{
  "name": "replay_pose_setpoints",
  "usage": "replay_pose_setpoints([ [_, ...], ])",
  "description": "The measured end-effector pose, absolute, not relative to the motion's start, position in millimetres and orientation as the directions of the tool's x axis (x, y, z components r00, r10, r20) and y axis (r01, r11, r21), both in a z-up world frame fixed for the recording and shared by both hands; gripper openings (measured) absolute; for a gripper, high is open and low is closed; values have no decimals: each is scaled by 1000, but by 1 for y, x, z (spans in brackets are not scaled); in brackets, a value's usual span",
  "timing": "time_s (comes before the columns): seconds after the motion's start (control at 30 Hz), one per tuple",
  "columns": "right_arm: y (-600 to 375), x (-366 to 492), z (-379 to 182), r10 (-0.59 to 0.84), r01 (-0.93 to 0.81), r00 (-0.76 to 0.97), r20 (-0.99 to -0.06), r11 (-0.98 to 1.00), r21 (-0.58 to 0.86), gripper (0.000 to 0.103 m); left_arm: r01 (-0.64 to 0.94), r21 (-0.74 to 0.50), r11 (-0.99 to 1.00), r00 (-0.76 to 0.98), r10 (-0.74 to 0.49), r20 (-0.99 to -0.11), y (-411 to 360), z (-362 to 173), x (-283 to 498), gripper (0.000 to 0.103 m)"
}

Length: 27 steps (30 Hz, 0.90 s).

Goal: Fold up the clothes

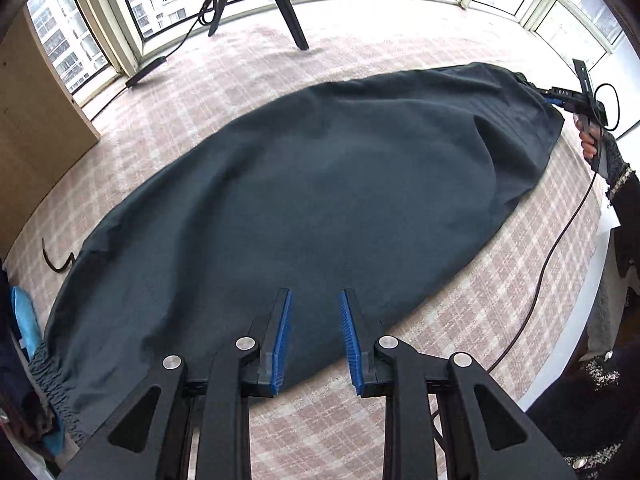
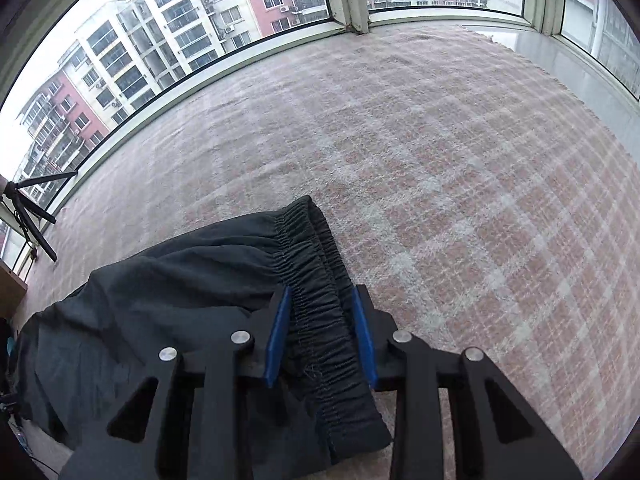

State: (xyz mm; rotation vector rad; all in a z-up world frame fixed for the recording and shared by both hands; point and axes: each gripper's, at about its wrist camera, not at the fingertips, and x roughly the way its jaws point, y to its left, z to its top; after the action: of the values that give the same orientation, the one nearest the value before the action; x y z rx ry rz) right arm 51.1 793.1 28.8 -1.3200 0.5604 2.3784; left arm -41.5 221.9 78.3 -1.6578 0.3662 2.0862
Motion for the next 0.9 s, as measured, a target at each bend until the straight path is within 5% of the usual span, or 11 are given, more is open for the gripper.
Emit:
replay_pose_setpoints([
  [0.07,789,49,35,143,-457,-500,-854,-881,120,13,-488,-66,-870,-161,164,-973,222,72,-37,24],
  [0.17,791,51,49,134,-430,-547,-827,-892,140,7,-454,-62,-889,-154,146,-977,214,70,-36,24],
  [0.3,798,42,56,101,-384,-572,-814,-910,157,8,-422,-69,-904,-144,142,-979,205,71,-38,23],
  [0.4,807,26,39,39,-382,-493,-869,-907,176,26,-415,-59,-908,-141,129,-982,204,70,-37,23],
  [0.53,808,21,29,27,-378,-495,-868,-907,188,25,-420,-66,-905,-131,133,-982,204,66,-35,23],
  [0.57,806,21,29,38,-377,-510,-859,-908,184,23,-421,-63,-905,-129,128,-983,204,66,-34,23],
  [0.6,803,18,32,65,-364,-524,-849,-918,155,9,-421,-63,-905,-125,127,-984,203,65,-33,23],
  [0.67,792,17,43,99,-334,-559,-824,-936,114,5,-416,-63,-907,-128,127,-984,202,67,-31,23],
  [0.8,814,5,45,152,-398,-567,-809,-911,108,5,-397,-64,-915,-138,129,-982,197,72,-29,23],
  [0.9,838,3,28,41,-438,-521,-852,-870,226,15,-385,-65,-921,-143,129,-981,194,75,-26,23],
])
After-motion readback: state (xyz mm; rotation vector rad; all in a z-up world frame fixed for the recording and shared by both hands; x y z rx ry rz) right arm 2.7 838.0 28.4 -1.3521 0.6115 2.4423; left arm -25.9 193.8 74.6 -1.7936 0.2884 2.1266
